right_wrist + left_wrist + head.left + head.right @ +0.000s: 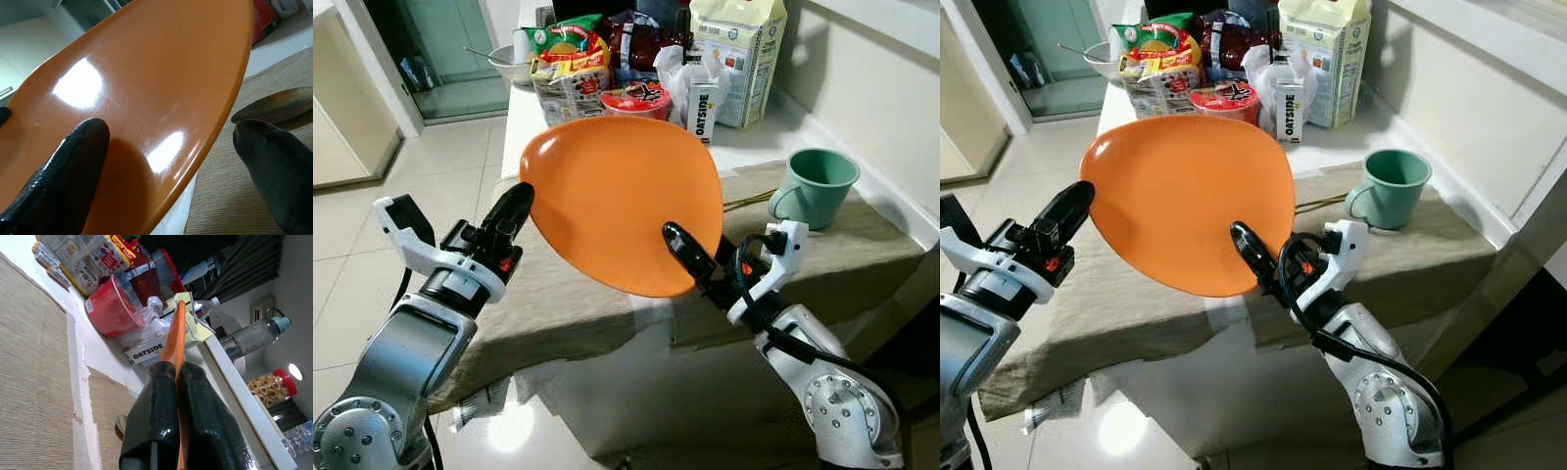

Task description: Setting the table

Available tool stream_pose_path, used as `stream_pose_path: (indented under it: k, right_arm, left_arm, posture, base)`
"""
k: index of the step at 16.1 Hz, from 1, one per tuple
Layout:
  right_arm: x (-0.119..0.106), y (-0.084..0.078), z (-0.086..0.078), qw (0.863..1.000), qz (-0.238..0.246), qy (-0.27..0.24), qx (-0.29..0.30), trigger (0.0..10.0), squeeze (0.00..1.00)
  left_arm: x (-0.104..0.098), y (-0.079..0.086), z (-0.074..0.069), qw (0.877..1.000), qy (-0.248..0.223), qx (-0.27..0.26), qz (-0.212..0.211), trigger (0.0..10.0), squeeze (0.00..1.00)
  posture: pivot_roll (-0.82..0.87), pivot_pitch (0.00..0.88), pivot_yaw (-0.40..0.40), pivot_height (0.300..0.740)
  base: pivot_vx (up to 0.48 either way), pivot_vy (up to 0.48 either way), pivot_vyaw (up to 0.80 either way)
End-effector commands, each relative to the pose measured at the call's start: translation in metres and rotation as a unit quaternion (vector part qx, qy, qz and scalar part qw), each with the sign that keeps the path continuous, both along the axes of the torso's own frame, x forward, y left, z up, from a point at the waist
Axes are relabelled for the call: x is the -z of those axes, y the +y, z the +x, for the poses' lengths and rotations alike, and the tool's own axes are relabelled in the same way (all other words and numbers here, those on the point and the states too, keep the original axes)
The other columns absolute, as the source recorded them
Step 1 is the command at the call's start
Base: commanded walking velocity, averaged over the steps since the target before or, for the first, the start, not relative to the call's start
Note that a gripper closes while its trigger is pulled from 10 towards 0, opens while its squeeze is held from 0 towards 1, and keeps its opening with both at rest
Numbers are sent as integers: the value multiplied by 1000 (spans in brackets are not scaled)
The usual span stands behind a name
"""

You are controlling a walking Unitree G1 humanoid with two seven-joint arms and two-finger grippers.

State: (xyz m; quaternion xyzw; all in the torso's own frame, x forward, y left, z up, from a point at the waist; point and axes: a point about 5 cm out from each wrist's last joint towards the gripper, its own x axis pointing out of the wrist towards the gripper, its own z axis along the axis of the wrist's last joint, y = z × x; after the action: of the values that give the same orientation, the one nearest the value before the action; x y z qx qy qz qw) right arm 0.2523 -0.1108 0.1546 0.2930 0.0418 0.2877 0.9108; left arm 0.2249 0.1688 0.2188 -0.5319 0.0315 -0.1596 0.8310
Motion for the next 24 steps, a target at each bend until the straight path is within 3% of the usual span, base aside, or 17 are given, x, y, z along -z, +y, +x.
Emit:
stream_pose_path:
  k: [1, 4, 5, 6, 7, 8, 11, 20, 24]
  right_arm:
    - [5, 2, 3, 1000, -8, 9, 9, 10000, 1000]
    - [8, 1, 5, 1000, -24, 10, 16, 10000, 1000]
    - [9, 1, 5, 998, -51, 4, 23, 10000, 1000]
    - [10, 2, 6, 997, -67, 1, 22, 10000, 784]
    - [11, 2, 6, 997, -74, 0, 22, 10000, 0]
    - [12, 2, 6, 997, -74, 0, 23, 0, 0]
    - [13, 0, 7, 998, -55, 9, 30, 0, 0]
    - [12, -4, 11, 996, 59, 60, 40, 0, 0]
    - [23, -9, 15, 989, 87, 108, 58, 0, 0]
  left_arm:
    - [-10, -8, -1, 999, -29, 32, -19, 0, 0]
    - [-15, -8, 2, 999, -34, 31, -21, 0, 0]
    - [-15, -8, 2, 999, -34, 31, -22, 0, 0]
    - [-15, -9, 3, 999, -34, 30, -23, 0, 0]
    - [-14, -8, 3, 999, -34, 30, -24, 0, 0]
    - [-14, -8, 4, 999, -34, 30, -25, 0, 0]
    - [-15, -8, 5, 998, -36, 32, -30, 0, 0]
    - [-18, 1, 14, 998, -41, 18, -40, 0, 0]
    - [-19, 7, 19, 998, -48, 10, -30, 0, 0]
  posture:
    - [-114, 6, 110, 740]
    - [-115, 5, 108, 740]
    - [-116, 5, 109, 740]
    - [-116, 5, 107, 740]
    - [-116, 5, 107, 740]
    - [-117, 4, 106, 740]
    - [-116, 2, 106, 740]
    - [-117, 3, 112, 740]
    - [-115, 5, 113, 740]
  base:
    - [0, 0, 0]
    - [0, 0, 0]
    - [0, 0, 0]
    - [0, 0, 0]
    - [0, 0, 0]
    - [0, 0, 0]
    - [0, 0, 0]
    - [0, 0, 0]
    - [0, 0, 0]
